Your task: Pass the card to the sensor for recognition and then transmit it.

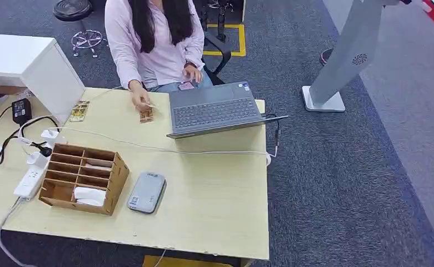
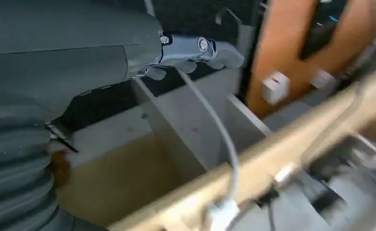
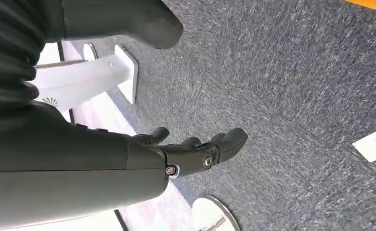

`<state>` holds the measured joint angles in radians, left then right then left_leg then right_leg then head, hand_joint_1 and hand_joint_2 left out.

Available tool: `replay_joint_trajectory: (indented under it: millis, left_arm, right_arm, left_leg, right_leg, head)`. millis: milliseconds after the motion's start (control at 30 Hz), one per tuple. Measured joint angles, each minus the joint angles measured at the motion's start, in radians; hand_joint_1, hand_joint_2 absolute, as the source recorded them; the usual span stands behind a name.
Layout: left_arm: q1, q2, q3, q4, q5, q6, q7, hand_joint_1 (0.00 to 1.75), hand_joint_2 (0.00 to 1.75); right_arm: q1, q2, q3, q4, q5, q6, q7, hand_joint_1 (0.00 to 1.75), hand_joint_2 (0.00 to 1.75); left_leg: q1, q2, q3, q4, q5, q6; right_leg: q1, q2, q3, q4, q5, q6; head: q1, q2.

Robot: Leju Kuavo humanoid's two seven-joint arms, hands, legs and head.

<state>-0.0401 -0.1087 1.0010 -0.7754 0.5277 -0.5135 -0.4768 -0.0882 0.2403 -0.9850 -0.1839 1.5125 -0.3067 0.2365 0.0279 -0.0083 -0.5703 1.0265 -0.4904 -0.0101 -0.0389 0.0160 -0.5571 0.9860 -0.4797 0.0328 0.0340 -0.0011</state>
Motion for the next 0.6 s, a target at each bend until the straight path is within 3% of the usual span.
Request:
replay_joint_trajectory:
  millis: [33, 133, 167, 267, 367, 400, 600]
  left_arm:
    - [0.0, 0.002, 0.009, 0.038, -0.014, 0.011, 0.0, 0.0, 1.75]
    - [-0.001, 0.009, 0.033, 0.14, -0.052, 0.069, -0.012, 0.0, 1.75]
    - [-0.001, 0.012, 0.041, 0.184, -0.076, 0.116, -0.027, 0.0, 1.75]
    - [-0.004, 0.017, 0.056, 0.291, -0.102, 0.221, -0.049, 0.0, 1.75]
    - [-0.002, 0.017, 0.054, 0.35, -0.117, 0.245, -0.041, 0.0, 1.75]
    - [-0.002, 0.018, 0.049, 0.369, -0.124, 0.252, -0.03, 0.0, 0.0]
    - [0.006, 0.026, -0.007, 0.414, -0.169, 0.282, 0.024, 0.0, 0.0]
  right_arm:
    - [0.0, 0.0, 0.002, 0.0, 0.001, 0.0, 0.001, 0.0, 0.0]
    - [0.0, 0.0, 0.006, 0.0, 0.002, 0.003, 0.002, 0.0, 0.0]
    - [0.0, 0.0, 0.006, 0.0, 0.0, 0.008, -0.012, 0.0, 1.75]
    - [0.0, 0.0, 0.006, 0.0, -0.002, 0.021, -0.061, 0.0, 1.75]
    - [0.005, -0.005, 0.037, -0.005, -0.039, 0.032, -0.073, 0.0, 1.75]
    - [0.007, -0.009, 0.057, -0.009, -0.068, 0.038, -0.077, 0.0, 0.0]
    - [0.03, -0.03, 0.145, -0.027, -0.222, 0.066, -0.095, 0.0, 0.0]
  left_leg:
    - [0.0, 0.0, 0.0, 0.0, 0.0, 0.0]
    - [0.0, 0.0, 0.0, 0.0, 0.0, 0.0]
    - [0.0, 0.0, 0.0, 0.0, 0.0, 0.0]
    - [0.0, -0.001, 0.0, 0.0, 0.0, 0.0]
    - [0.0, 0.0, 0.0, 0.0, 0.0, 0.0]
    - [0.0, -0.001, 0.0, 0.0, 0.0, 0.0]
    - [0.0, -0.001, 0.0, 0.0, 0.0, 0.0]
  right_leg:
    - [0.0, 0.0, 0.0, 0.0, 0.0, 0.0]
    - [0.0, 0.0, 0.0, 0.0, 0.0, 0.0]
    - [0.0, 0.0, 0.0, 0.0, 0.0, 0.0]
    - [0.0, 0.0, 0.0, 0.0, 0.0, 0.0]
    - [0.0, -0.001, 0.0, 0.0, 0.0, 0.0]
    - [0.0, 0.0, 0.0, 0.0, 0.0, 0.0]
    - [0.0, 0.0, 0.0, 0.0, 0.0, 0.0]
  head:
    - [0.0, 0.0]
    - [0.0, 0.0]
    - [0.0, 0.0]
    - [0.0, 0.0]
    - [0.001, 0.0]
    - [0.001, 0.0]
    - [0.001, 0.0]
